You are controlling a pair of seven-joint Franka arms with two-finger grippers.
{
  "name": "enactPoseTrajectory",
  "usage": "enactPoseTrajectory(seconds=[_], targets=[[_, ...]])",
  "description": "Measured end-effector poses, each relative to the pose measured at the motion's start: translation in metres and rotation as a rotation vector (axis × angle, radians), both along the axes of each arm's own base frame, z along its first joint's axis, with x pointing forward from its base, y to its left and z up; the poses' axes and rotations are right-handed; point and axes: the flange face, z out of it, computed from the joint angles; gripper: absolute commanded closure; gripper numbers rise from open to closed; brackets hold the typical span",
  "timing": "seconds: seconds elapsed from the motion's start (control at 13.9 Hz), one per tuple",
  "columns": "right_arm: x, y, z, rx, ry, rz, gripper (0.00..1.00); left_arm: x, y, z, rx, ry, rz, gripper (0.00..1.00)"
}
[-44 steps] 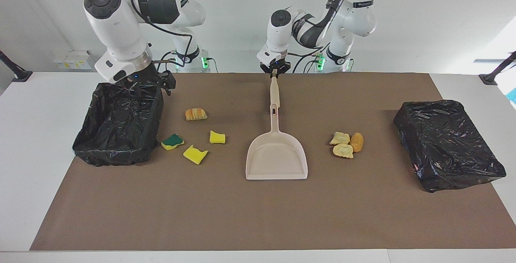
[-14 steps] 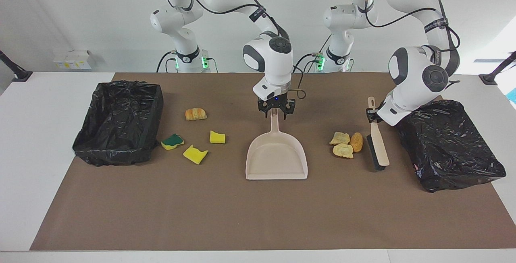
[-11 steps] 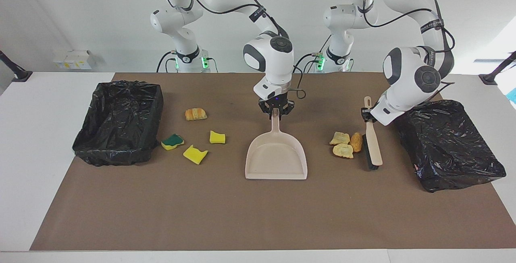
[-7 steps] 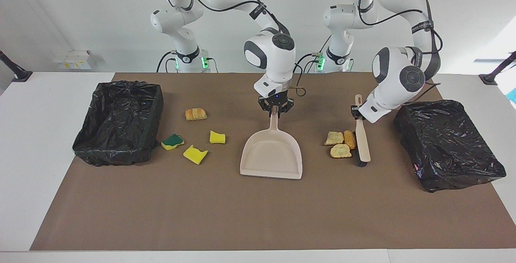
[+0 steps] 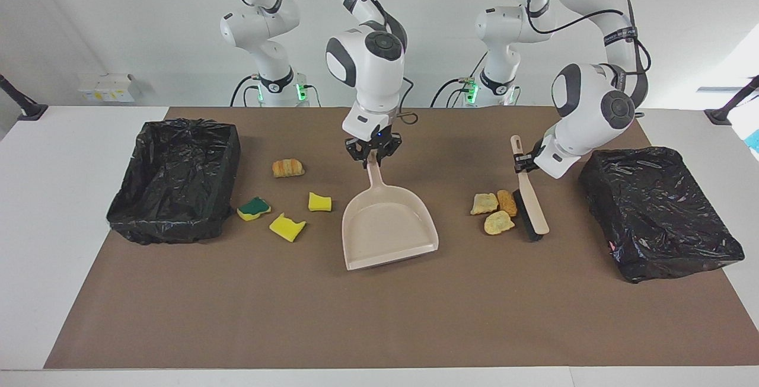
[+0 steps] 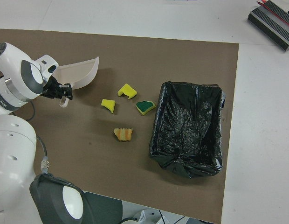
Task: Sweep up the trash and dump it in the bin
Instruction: 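Place the brush behind the bread while the right gripper drags the dustpan closer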
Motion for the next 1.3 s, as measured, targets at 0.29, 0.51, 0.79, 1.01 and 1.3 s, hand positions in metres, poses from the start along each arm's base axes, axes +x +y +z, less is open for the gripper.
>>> enactPoseTrajectory(seconds=[0.29,0.51,0.79,1.01,1.3], targets=[[0.017,-0.041,0.000,-0.023,0.078,0.343,1.00,0.000,0.006,-0.001,0.029,0.016,0.107,1.00],[0.023,-0.059,-0.004,-0.024,0.121,0.578,1.00,-0.002,0.001,-0.003,0.028,0.013,0.073,1.00],[0.036,-0.080,-0.013,-0.012,0.105,0.858,1.00,-0.002,0.000,-0.003,-0.001,-0.001,-0.051,1.00],[0.041,-0.086,-0.025,-0.011,0.049,0.995,1.00,-0.003,-0.003,-0.003,0.009,-0.005,-0.101,1.00],[0.038,-0.076,-0.039,-0.008,0.028,1.035,1.00,-0.017,-0.017,-0.011,0.016,0.000,-0.135,1.00]])
